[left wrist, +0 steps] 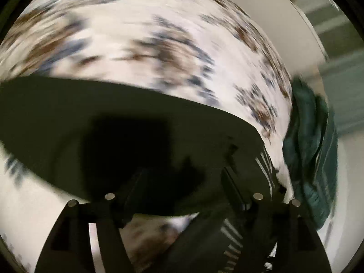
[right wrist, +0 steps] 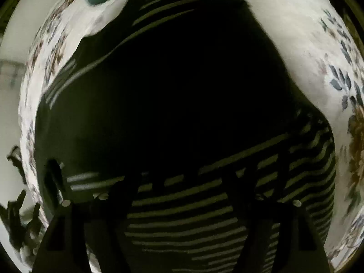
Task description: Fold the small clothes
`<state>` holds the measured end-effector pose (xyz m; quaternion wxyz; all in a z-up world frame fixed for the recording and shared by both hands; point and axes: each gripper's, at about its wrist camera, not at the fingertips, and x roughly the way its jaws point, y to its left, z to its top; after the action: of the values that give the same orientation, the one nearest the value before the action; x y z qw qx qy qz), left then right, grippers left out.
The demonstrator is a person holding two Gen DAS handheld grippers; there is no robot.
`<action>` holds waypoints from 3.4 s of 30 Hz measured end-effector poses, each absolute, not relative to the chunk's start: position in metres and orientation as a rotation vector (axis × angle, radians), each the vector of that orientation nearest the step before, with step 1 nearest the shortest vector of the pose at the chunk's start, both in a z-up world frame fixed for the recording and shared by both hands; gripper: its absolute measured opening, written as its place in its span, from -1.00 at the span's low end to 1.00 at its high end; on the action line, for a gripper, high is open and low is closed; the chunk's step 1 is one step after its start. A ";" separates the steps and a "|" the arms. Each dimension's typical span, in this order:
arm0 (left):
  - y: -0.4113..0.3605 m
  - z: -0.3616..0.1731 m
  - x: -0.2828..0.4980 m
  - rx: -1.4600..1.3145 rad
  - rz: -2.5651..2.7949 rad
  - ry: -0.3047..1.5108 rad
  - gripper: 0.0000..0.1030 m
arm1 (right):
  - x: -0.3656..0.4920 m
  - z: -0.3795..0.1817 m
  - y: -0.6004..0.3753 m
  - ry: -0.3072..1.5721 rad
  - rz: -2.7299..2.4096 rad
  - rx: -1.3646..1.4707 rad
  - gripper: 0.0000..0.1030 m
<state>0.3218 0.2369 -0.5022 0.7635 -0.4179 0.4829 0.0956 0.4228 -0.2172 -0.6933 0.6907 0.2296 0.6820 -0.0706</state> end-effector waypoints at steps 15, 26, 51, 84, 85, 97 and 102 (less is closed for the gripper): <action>0.420 -0.579 0.193 -1.239 0.657 0.839 -0.77 | 0.439 -0.699 -0.092 1.516 -0.265 0.324 0.62; 0.467 -0.532 0.232 -1.025 0.552 0.741 -0.86 | 0.457 -0.666 -0.031 1.403 -0.364 0.184 0.63; -0.136 -0.405 0.413 -0.229 -0.408 0.994 -0.86 | 0.391 -0.661 -0.297 1.363 -0.446 0.604 0.86; -0.005 -0.565 0.290 -0.067 0.318 1.276 0.97 | 0.545 -0.696 -0.291 1.535 -0.016 0.270 -0.11; -0.002 -0.572 0.291 -0.085 0.303 1.281 1.00 | 0.545 -0.701 -0.289 1.543 -0.050 0.231 -0.49; 0.009 -0.584 0.282 -0.107 0.205 1.188 1.00 | 0.518 -0.647 -0.317 1.389 -0.276 0.152 -0.97; 0.016 -0.576 0.287 -0.131 0.188 1.228 1.00 | 0.528 -0.661 -0.308 1.444 -0.295 0.068 -0.96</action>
<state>0.2872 0.0160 -0.5760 0.8112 -0.0611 0.5749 0.0880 0.5280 -0.3081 -0.6609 0.7400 0.0310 0.6583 -0.1344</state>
